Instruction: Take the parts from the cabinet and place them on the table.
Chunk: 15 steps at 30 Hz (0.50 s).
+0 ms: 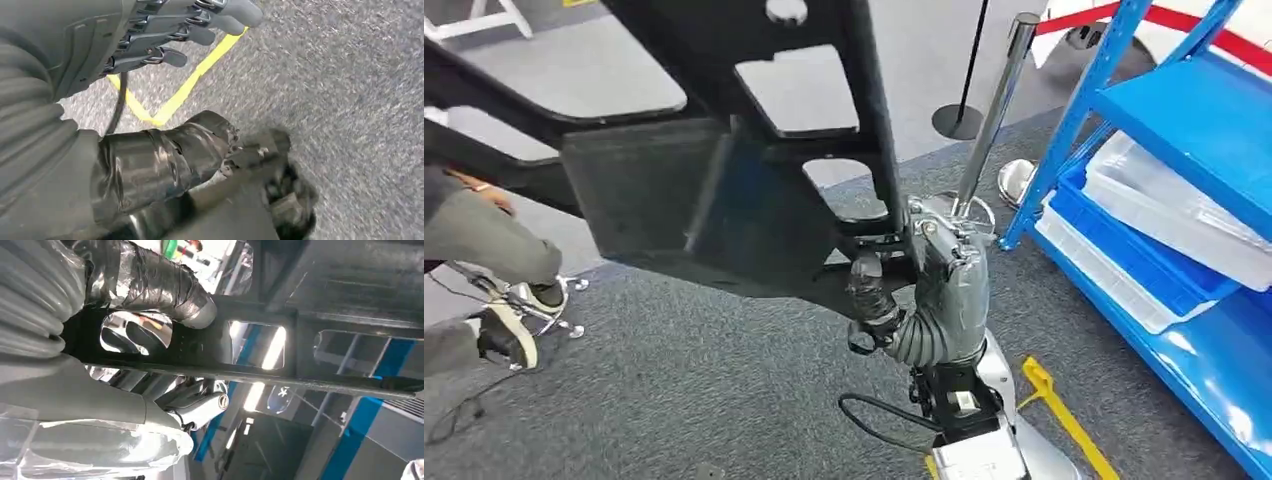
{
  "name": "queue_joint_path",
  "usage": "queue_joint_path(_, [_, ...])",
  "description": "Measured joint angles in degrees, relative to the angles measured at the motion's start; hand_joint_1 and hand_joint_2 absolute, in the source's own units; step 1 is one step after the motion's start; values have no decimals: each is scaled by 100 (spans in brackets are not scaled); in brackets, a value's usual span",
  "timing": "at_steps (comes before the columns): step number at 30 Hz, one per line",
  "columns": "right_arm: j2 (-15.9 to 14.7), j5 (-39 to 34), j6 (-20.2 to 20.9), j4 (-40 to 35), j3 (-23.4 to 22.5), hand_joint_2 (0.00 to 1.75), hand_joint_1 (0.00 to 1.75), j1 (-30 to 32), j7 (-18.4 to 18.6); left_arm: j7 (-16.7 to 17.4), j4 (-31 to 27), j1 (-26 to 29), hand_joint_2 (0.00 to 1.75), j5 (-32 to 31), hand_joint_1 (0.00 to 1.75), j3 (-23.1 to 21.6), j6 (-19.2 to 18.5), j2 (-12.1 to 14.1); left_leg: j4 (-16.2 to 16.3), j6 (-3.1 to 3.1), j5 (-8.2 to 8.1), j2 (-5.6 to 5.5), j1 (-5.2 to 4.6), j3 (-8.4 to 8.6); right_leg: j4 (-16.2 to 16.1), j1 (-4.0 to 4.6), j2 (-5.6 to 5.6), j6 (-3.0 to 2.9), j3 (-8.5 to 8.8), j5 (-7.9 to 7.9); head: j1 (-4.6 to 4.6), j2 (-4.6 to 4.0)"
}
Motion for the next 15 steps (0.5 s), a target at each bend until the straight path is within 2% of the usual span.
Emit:
queue_joint_path(1, [-11, 17, -11, -13, -6, 175, 175, 14, 19, 17, 0, -32, 175, -17, 0, -27, -11, -2, 347, -25, -113, 32, 31, -185, 0, 8, -99, -16, 10, -12, -15, 0])
queue_joint_path(2, [-20, 24, -17, -15, -6, 175, 175, 18, 33, 28, 0, -47, 175, -35, 0, -55, -20, -5, 557, -36, -147, 50, 36, -303, 1, 12, -167, -10, 19, -23, -15, 0])
queue_joint_path(3, [-26, 33, -22, -24, -6, 175, 175, 24, 39, 42, 0, -48, 175, -35, 0, -79, -20, -5, 548, -36, -80, 73, 52, -316, 3, 12, -246, -10, 27, -40, -18, 0])
queue_joint_path(4, [-39, 41, -26, -35, -6, 175, 175, 26, 41, 59, 0, -39, 175, -35, 0, -84, -24, -5, 374, -30, 52, 94, 55, -233, 4, 17, -307, -1, 38, -53, -20, 0])
queue_joint_path(5, [-44, 52, -28, -48, -9, 175, 175, 36, 55, 63, 0, -36, 175, -41, 0, -84, -28, -5, -5, -2, 290, 135, 54, -46, 3, 17, -370, 12, 61, -65, -22, 0])
queue_joint_path(6, [-44, 81, -28, -68, -9, 175, 175, 46, 79, 74, 0, -42, 175, -59, 0, -84, -42, -5, -517, 41, 540, 242, 29, 241, 0, 21, -436, 25, 97, -86, -22, 0])
queue_joint_path(7, [-44, 125, -31, -94, -11, 175, 175, 60, 114, 90, 0, -70, 175, -102, 0, -94, -55, -5, -937, 101, 573, 577, -40, 435, -6, 32, -497, 49, 132, -111, -20, 0])
queue_joint_path(8, [-46, 155, -33, -111, -15, 175, 175, 79, 142, 109, 0, -117, 175, -122, 0, -128, -68, -5, -991, 143, 520, 622, -119, 484, -9, 79, -553, 89, 133, -135, -15, 0])
queue_joint_path(9, [-55, 188, -37, -127, -24, 175, 175, 86, 168, 131, 0, -150, 175, -142, 0, -149, -76, -11, -981, 185, 528, 533, -111, 459, -32, 77, -612, 113, 145, -133, 2, 0])
queue_joint_path(11, [-61, 230, -39, -140, -33, 175, 175, 90, 184, 164, 0, -147, 175, -164, 0, -169, -87, -15, -985, 221, 510, 419, -121, 443, -72, 79, -721, 162, 202, -149, 0, 0])
queue_joint_path(12, [-61, 245, -44, -160, -41, 175, 175, 96, 205, 184, 0, -141, 175, -184, 0, -175, -87, -15, -1081, 267, 547, 309, -94, 571, -88, 115, -773, 225, 244, -193, 2, 0])
queue_joint_path(13, [-74, 260, -50, -168, -52, 175, 175, 110, 223, 194, 0, -117, 175, -203, 0, -178, -87, -40, -1144, 289, 561, 256, -60, 605, 12, 59, -480, 245, 266, -252, 53, 0])
queue_joint_path(14, [-79, 286, -70, -192, -59, 175, 175, 114, 232, 203, 0, -126, 175, -223, 0, -180, -87, -42, -1168, 321, 557, 203, -44, 631, 264, 64, -237, 243, 137, -409, 50, 0])
queue_joint_path(15, [-90, 301, -85, -205, -74, 175, 175, 131, 249, 210, 0, -154, 175, -225, 0, -182, -85, -39, -1166, 373, 563, 136, -47, 627, 715, 78, -102, 225, -109, -623, 59, 0])
